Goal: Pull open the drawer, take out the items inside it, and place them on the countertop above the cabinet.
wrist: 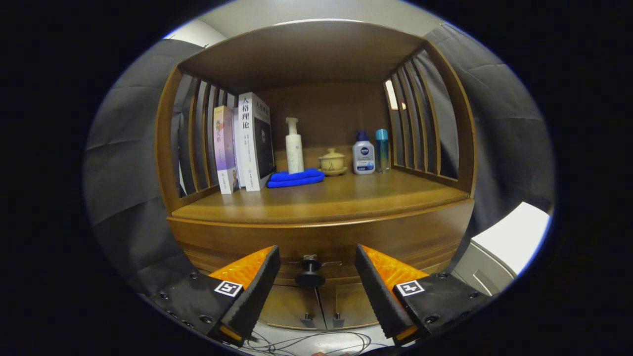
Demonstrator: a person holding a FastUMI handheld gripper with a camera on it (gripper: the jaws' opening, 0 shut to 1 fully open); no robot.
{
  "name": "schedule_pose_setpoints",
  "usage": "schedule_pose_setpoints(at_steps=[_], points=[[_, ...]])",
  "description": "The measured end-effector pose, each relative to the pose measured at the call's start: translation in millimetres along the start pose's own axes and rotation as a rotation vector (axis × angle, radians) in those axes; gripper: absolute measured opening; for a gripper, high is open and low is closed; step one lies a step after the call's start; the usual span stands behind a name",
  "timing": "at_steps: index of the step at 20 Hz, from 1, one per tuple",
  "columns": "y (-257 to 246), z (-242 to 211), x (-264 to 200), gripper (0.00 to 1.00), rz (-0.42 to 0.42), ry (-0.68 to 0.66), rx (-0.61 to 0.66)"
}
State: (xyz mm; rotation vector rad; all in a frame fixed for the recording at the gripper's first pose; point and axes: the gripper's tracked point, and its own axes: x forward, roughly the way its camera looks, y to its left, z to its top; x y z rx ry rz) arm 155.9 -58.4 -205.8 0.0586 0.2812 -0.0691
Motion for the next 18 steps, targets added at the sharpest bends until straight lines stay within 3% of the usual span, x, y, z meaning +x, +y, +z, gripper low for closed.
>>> schedule_pose_setpoints(at_steps=[12, 16, 18], points=[[-6, -54, 42, 0.97, -0.012, 0.114, -0.041], [-6, -48, 47, 0.97, -0.026, 0.078, -0.093], [4, -46, 49, 0.81, -0.001, 0.073, -0.096]])
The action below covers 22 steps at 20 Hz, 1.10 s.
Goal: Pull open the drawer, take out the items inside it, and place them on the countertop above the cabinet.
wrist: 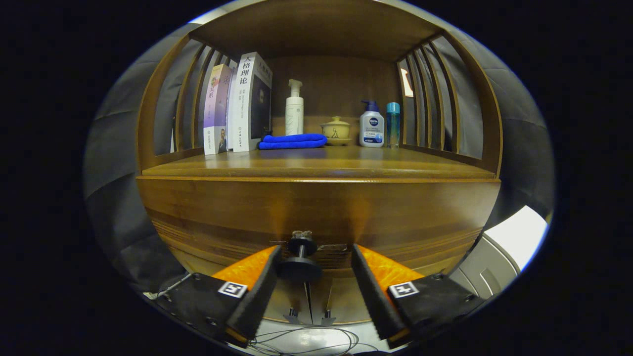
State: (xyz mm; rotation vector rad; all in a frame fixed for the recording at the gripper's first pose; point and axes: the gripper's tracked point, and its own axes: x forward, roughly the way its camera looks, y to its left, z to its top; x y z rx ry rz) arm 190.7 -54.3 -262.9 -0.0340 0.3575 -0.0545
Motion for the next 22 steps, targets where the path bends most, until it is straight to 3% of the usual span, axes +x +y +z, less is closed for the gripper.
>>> schedule_pose_setpoints(at_steps=[4, 9, 22], points=[[6, -2, 1, 0.48, 0.016, 0.032, 0.024], [6, -5, 2, 0.30, 0.053, 0.036, 0.083], [1, -17, -32, 0.31, 0.073, 0.036, 0.011]])
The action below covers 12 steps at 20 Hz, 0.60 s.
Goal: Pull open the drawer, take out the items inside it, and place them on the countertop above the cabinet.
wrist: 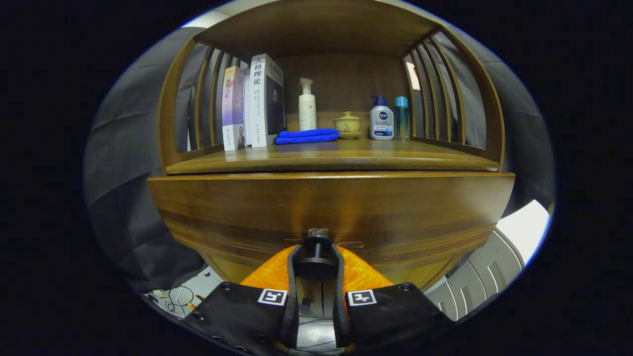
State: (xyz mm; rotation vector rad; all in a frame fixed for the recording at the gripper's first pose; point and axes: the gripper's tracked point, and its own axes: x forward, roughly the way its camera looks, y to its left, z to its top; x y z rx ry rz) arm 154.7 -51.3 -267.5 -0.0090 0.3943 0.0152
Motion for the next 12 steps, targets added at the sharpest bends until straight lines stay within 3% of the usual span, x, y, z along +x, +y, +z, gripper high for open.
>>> schedule_pose_setpoints(at_steps=[12], points=[[7, -32, -70, 0.30, 0.021, -0.002, -0.060]])
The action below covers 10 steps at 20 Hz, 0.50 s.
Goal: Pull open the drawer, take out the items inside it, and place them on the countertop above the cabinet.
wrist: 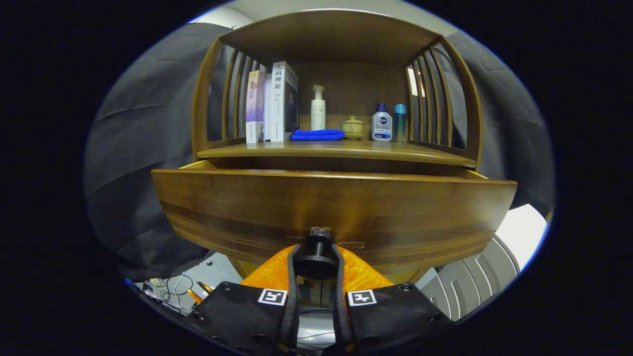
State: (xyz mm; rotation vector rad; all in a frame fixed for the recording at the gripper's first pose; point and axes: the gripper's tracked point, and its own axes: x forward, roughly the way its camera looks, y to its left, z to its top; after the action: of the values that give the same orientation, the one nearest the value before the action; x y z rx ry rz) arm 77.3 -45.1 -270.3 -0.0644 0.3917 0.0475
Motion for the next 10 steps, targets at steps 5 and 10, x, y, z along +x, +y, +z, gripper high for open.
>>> schedule_pose_setpoints(at_steps=[5, 10], points=[[7, -6, -20, 0.31, 0.005, -0.013, -0.015], [10, -14, -34, 0.31, 0.028, -0.007, -0.027]])
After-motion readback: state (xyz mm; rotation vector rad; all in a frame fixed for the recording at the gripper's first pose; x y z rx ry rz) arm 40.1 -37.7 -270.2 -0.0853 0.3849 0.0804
